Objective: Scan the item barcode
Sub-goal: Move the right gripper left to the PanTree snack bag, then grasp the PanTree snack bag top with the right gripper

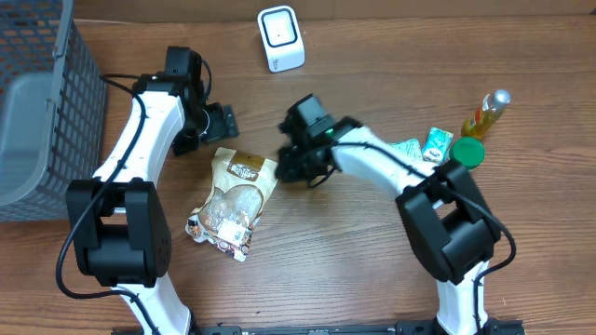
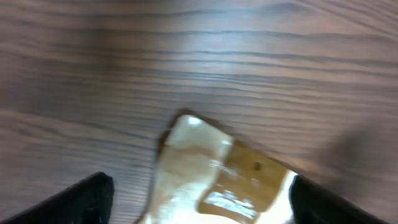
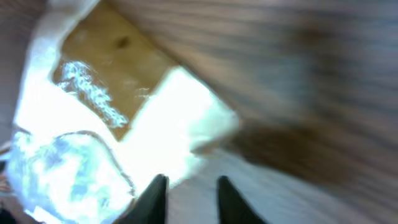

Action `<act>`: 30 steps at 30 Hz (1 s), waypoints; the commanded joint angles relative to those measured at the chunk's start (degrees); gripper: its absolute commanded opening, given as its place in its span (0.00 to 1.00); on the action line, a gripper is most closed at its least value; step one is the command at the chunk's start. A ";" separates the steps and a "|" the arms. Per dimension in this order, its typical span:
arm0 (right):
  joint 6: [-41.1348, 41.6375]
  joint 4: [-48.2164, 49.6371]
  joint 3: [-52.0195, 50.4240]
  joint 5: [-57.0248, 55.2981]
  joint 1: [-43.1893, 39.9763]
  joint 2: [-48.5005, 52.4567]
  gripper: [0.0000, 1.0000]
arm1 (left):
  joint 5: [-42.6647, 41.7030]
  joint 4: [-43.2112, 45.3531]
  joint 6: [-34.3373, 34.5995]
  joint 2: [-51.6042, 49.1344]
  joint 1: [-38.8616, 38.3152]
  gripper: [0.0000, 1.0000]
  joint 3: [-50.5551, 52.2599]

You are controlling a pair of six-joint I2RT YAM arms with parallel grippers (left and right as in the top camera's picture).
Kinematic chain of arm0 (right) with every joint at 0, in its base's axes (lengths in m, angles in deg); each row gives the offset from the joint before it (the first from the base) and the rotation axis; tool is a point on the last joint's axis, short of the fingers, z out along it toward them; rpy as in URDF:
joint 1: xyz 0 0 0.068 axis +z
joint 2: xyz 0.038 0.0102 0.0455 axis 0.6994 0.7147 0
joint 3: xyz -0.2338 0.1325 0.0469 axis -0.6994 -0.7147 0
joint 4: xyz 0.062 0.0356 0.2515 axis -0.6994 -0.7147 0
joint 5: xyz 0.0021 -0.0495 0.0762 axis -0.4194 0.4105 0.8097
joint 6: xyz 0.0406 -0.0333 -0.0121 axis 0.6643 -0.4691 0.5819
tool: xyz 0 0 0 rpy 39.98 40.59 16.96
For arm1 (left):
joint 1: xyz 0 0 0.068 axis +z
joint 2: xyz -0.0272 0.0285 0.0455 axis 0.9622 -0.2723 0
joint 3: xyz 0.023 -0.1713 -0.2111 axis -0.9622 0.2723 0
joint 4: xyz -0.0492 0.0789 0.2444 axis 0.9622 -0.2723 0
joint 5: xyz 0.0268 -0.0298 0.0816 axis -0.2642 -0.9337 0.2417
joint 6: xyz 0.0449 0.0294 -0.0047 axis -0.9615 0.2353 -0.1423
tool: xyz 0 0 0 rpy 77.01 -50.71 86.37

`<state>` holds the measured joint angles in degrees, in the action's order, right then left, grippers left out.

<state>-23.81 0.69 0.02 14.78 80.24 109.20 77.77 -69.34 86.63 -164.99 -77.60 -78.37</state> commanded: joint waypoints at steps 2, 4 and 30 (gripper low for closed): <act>-0.87 3.82 -0.39 0.42 2.01 0.26 0.04 | 8.50 1.38 2.21 -0.31 -0.33 0.35 3.15; -0.26 7.02 -0.39 0.39 3.06 0.26 0.04 | 8.22 3.21 2.93 -0.31 -0.33 0.35 5.05; -0.66 15.41 -3.23 -17.51 9.51 0.52 0.06 | -3.74 -4.59 1.64 -0.15 0.02 0.98 -4.90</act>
<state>-24.14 15.27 -1.44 -0.06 89.83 109.24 75.63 -71.52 89.60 -164.99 -77.60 -77.78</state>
